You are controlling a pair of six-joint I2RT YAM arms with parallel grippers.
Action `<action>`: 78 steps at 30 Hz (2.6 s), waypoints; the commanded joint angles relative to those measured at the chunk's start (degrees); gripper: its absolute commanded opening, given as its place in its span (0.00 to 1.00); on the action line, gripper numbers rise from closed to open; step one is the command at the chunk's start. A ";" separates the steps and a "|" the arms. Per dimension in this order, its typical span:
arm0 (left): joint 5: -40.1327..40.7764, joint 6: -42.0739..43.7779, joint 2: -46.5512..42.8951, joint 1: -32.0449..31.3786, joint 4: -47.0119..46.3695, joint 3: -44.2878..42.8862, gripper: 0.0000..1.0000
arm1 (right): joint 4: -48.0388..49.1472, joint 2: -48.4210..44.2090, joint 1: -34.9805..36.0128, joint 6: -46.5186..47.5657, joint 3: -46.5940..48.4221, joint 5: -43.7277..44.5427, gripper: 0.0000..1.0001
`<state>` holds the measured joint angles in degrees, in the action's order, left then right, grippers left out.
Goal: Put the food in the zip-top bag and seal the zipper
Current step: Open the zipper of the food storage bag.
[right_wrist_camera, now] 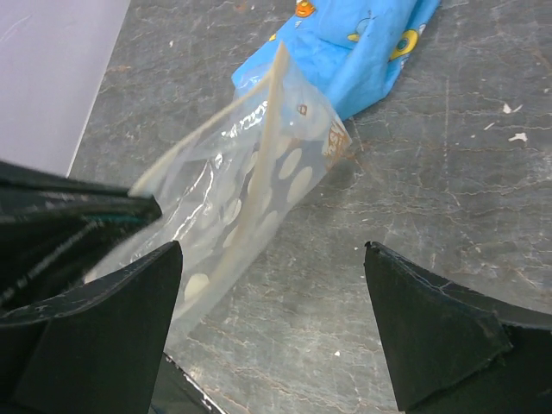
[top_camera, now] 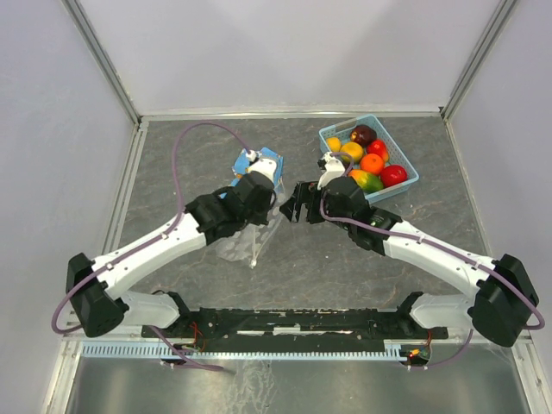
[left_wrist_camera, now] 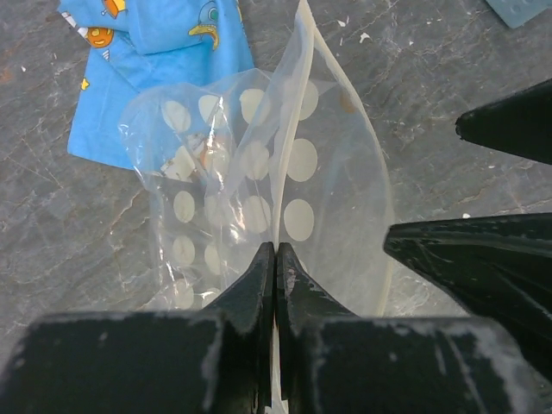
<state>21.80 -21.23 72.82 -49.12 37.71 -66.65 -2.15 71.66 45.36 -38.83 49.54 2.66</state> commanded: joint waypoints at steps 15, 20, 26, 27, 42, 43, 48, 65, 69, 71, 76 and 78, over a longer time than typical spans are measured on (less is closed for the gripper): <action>18.32 -3.93 10.40 -10.83 -10.02 -4.23 0.03 | 0.83 1.49 0.43 -0.48 -1.55 11.44 0.79; 20.16 -2.70 10.98 -10.82 -10.77 -5.56 0.03 | -0.23 4.11 0.43 0.51 -1.29 13.42 0.69; 20.64 -3.04 8.72 -10.82 -10.35 -4.02 0.03 | 1.23 7.33 0.43 1.17 -2.58 15.01 0.42; 20.65 -3.26 8.11 -10.82 -10.34 -3.48 0.03 | 1.86 7.62 0.43 1.02 -2.94 14.78 0.38; 17.76 -7.06 9.49 -10.94 -7.76 0.37 0.37 | 4.99 6.01 0.48 -1.17 -4.54 11.97 0.02; 17.48 -7.59 9.45 -10.96 -7.78 0.80 0.39 | 4.97 5.93 0.44 -1.36 -4.54 12.08 0.01; 16.48 -9.79 9.93 -11.78 -8.22 1.84 0.44 | 4.80 5.96 0.43 -1.98 -4.11 12.25 0.02; 23.06 -11.51 8.96 -13.06 -7.47 6.16 0.13 | 1.25 3.23 0.43 -2.04 -6.06 16.70 0.02; 25.92 -11.01 7.75 -13.01 -5.43 4.96 0.04 | -0.41 3.07 0.43 -0.72 -5.67 18.14 0.02; 27.87 -10.42 6.97 -13.02 -4.52 4.17 0.03 | -1.38 3.09 0.43 0.03 -5.15 18.78 0.02; 31.78 -7.35 4.71 -12.86 -4.80 2.68 0.03 | -3.98 3.18 0.38 2.55 -4.10 20.54 0.02; 33.27 -6.11 4.24 -12.67 -5.23 2.24 0.03 | -5.12 3.44 0.34 4.04 -3.30 20.71 0.03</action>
<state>48.25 -30.26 80.14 -61.89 33.41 -61.01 -5.10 76.31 45.65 -38.30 43.79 20.25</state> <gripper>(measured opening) 0.043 0.025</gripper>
